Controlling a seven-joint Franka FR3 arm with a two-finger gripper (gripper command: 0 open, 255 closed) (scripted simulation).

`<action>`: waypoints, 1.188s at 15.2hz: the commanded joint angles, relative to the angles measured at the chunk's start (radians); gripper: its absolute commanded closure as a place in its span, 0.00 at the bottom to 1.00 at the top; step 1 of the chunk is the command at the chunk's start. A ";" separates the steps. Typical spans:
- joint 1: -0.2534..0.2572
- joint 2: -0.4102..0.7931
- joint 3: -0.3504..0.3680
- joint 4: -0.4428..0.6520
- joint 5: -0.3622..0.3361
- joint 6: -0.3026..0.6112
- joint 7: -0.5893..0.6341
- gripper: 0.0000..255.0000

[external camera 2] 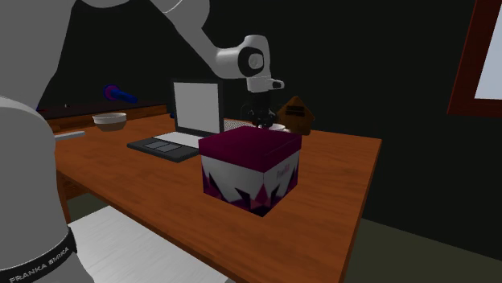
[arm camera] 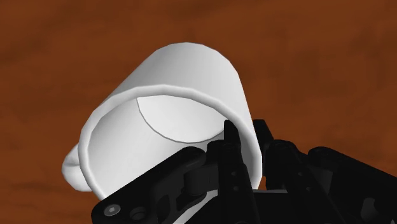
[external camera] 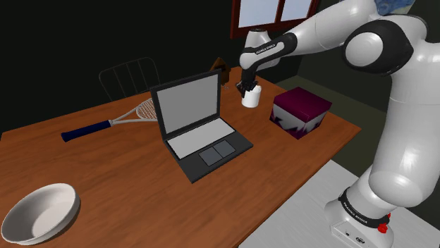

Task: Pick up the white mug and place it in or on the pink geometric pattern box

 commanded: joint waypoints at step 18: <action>0.002 -0.084 -0.004 0.137 -0.007 -0.220 0.000 1.00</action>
